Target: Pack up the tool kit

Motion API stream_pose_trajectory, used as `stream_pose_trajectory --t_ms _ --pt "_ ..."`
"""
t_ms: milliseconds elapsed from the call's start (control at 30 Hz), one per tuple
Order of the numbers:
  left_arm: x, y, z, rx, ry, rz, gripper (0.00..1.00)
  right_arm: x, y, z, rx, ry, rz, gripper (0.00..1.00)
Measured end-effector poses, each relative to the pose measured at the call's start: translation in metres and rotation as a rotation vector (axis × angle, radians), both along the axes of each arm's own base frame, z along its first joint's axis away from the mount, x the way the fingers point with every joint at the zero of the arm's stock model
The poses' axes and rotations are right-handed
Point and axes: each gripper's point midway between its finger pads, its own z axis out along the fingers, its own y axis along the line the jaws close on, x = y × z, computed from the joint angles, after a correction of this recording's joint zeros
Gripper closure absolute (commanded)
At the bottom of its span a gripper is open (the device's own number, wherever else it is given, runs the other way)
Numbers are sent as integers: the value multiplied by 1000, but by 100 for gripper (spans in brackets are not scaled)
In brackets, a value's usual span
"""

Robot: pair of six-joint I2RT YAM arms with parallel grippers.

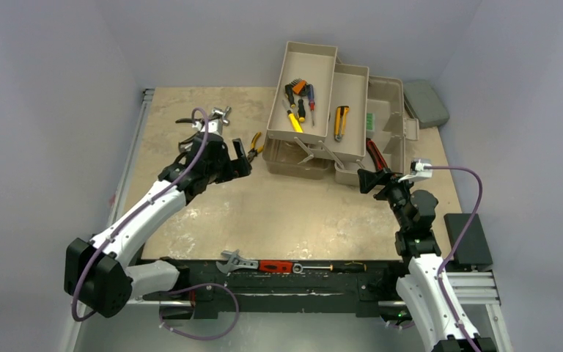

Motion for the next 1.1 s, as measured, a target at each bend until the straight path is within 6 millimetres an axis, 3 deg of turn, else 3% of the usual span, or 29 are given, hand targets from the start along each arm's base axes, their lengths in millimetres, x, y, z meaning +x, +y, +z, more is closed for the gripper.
stream_pose_trajectory --t_ms 167,433,567,767,900,1000,1100 --pt "11 -21 -20 -30 84 -72 6 0 0 0 0 0 0 12" --pt "45 -76 -36 -236 156 -235 11 0 0 0 0 0 0 12" --pt "62 -86 -43 -260 178 -247 20 0 0 0 0 0 0 12" --pt "84 -92 -60 -263 198 -236 60 0 0 0 0 0 0 12" --pt "85 -93 -67 -269 214 -234 76 0 0 0 0 0 0 12" --pt "84 -91 -66 -262 190 -231 96 0 0 0 0 -1 -1 12" --pt "83 -88 -61 -240 144 -224 100 -1 0 2 0 -8 -2 12"
